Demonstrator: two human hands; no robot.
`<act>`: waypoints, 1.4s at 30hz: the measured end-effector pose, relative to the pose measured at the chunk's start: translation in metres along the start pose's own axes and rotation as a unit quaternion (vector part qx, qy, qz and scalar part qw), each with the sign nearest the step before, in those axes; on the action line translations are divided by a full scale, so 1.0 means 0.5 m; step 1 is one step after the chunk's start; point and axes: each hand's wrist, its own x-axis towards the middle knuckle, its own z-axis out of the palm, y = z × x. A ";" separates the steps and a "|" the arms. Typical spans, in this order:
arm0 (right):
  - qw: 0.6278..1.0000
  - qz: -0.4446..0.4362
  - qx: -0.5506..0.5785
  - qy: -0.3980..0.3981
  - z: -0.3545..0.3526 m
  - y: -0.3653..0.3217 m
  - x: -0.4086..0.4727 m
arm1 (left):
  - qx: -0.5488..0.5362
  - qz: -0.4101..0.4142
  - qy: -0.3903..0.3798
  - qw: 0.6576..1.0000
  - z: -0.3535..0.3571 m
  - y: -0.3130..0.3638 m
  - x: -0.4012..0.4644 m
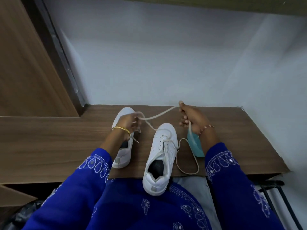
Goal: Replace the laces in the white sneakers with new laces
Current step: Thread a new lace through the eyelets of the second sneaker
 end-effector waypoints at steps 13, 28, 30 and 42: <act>0.984 0.066 0.156 -0.048 0.006 0.053 -0.007 | 0.343 0.073 -0.080 0.933 0.041 -0.146 -0.048; 0.994 0.057 -0.092 -0.034 0.037 0.094 -0.003 | 0.523 0.169 -0.131 0.825 0.054 -0.176 -0.049; 0.996 0.058 -0.054 -0.044 0.042 0.094 -0.006 | 0.496 0.162 -0.103 0.847 0.053 -0.176 -0.047; 0.981 -0.005 -0.189 -0.038 0.034 0.103 -0.003 | 0.601 0.235 0.009 0.764 0.073 -0.175 -0.041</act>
